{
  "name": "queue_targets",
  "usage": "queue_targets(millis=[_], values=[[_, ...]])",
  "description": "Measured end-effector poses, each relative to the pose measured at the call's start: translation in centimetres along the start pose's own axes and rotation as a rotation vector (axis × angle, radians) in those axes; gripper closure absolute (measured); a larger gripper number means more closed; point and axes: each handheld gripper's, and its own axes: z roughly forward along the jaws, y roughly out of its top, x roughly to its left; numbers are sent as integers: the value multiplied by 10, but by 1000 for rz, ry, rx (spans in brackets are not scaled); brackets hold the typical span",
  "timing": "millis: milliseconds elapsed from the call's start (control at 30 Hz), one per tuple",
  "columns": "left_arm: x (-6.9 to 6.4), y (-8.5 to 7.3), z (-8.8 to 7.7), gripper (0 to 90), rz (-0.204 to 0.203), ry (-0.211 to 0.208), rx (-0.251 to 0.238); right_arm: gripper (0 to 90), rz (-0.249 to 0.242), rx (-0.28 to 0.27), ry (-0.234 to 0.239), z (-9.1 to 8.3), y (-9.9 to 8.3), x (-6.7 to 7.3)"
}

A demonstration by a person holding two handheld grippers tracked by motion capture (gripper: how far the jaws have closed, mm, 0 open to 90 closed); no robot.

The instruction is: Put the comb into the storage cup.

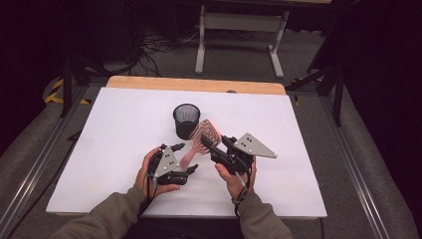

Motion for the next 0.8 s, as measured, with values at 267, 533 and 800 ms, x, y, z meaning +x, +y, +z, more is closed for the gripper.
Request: queue_targets(millis=[267,533,800], values=[[8,-2,-6,130,-2,-23,-2,638,-7,-12,-7,-4,4,-2],[17,-3,-19,95,6,-33,-19,638,-19,-25,-22,-8,7,-4],[32,-7,-42,102,4,-21,-52,638,-33,-27,-36,-11,9,-7]])
